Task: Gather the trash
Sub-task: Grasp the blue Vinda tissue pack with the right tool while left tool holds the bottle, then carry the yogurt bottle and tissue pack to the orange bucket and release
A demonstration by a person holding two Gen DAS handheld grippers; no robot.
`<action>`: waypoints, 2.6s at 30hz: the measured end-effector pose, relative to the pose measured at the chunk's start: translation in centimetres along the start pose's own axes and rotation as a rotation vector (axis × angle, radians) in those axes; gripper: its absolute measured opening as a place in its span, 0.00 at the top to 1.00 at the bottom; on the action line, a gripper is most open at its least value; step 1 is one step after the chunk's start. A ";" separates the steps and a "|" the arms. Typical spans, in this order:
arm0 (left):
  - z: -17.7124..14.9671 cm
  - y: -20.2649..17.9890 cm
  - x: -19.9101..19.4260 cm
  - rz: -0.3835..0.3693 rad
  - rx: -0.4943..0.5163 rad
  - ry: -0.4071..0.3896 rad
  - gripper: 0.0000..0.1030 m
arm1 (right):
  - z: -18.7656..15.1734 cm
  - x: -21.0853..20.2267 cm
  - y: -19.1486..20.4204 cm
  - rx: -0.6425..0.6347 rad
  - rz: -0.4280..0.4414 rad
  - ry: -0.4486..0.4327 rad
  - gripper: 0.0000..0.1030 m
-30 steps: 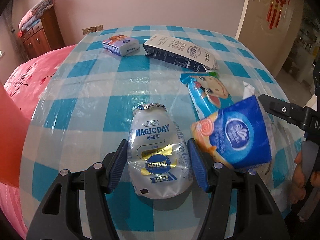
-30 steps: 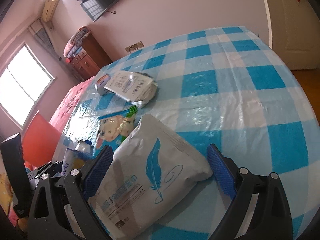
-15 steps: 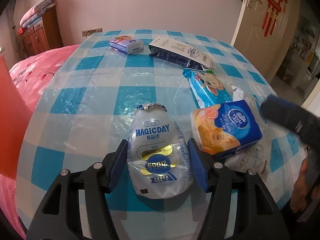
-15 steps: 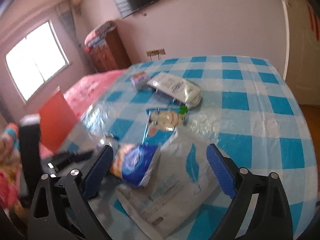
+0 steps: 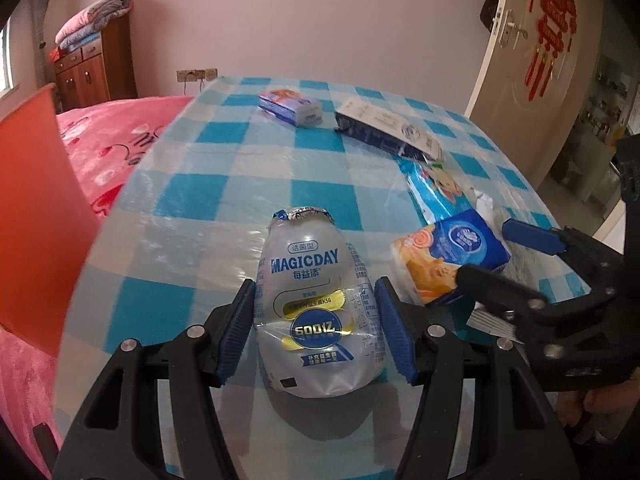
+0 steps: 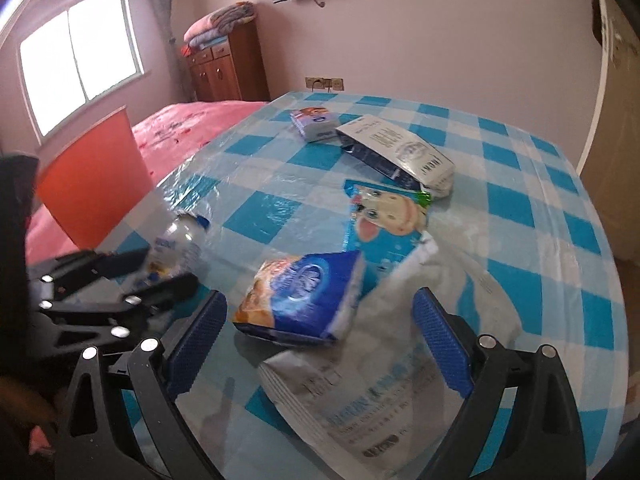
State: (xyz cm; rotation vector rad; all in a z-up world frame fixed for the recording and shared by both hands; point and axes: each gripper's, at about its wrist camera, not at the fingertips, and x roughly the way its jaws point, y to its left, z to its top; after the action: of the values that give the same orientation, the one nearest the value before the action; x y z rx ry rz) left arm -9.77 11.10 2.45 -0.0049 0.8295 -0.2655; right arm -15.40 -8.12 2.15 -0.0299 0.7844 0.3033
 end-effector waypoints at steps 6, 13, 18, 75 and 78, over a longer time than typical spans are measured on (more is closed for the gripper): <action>-0.6 1.5 -1.1 0.002 -0.010 -0.010 0.41 | 0.5 1.6 2.1 -0.087 -0.089 0.027 0.10; -1.3 2.8 -1.2 -0.008 -0.038 0.005 0.40 | 0.2 3.2 4.1 -0.207 -0.187 0.050 0.07; -1.4 2.9 -1.1 -0.019 -0.041 0.007 0.40 | 0.0 3.5 4.6 -0.238 -0.203 0.051 0.08; 5.7 11.7 -14.9 0.215 -0.162 -0.338 0.40 | 16.2 -2.1 13.6 -0.174 0.318 -0.088 0.64; 6.3 14.0 -15.8 0.296 -0.196 -0.353 0.40 | 18.1 -1.9 17.0 -0.225 0.373 -0.109 0.63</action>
State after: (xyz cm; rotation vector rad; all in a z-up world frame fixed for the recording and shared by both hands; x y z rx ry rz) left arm -12.15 27.77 16.68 -0.1090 0.4924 0.0964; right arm -8.95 10.18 17.81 -0.0788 0.6419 0.7409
